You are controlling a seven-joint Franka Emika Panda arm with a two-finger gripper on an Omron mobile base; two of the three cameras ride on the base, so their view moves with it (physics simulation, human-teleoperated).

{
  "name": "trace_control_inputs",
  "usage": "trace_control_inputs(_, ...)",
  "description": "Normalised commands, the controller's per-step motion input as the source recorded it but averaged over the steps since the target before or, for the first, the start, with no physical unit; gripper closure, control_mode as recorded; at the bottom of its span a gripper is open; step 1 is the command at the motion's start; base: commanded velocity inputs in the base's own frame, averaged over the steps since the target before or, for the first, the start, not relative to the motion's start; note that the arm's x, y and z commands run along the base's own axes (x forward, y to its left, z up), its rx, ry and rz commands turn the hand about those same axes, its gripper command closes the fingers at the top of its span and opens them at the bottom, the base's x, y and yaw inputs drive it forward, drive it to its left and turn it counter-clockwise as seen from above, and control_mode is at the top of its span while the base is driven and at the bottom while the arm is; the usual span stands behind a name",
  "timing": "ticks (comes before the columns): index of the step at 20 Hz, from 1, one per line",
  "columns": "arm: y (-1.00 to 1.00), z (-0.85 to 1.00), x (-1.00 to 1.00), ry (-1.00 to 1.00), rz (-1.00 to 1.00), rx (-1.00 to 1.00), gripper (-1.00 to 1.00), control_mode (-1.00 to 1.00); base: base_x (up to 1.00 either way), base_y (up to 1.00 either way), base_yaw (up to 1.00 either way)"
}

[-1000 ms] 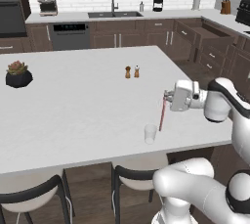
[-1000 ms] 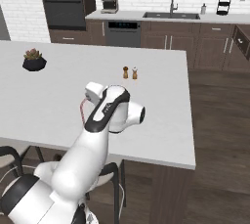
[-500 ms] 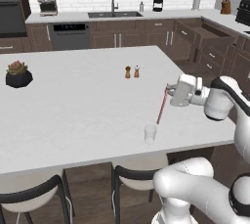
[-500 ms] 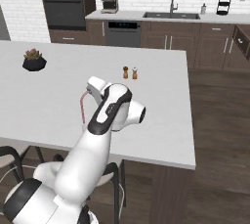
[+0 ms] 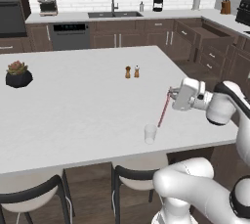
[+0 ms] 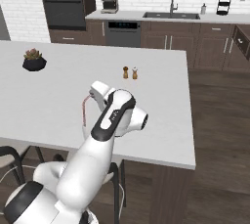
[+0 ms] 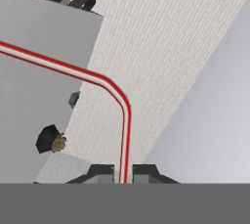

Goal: Take a straw from the drawer in front and place it inside the glass cup on the dining counter.

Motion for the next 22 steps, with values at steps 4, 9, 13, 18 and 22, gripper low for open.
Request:
trace_control_inputs(4, 0.00, -0.42, 0.06, -0.31, -0.09, -0.07, 1.00, -1.00, 0.00, 0.00, 0.00)
trace_control_inputs(9, 0.00, -0.38, 0.34, -0.22, -0.16, -0.08, 1.00, -1.00, 0.00, 0.00, 0.00)
trace_control_inputs(13, 0.00, -0.49, 0.21, -0.17, -0.12, -0.05, 1.00, -1.00, 0.00, 0.00, 0.00)
trace_control_inputs(18, 0.00, -0.56, 0.04, -0.13, -0.06, 0.00, 1.00, -1.00, 0.00, 0.00, 0.00)
trace_control_inputs(22, 0.00, -0.39, 0.03, -0.15, 0.00, 0.00, 1.00, -1.00, 0.00, 0.00, 0.00)
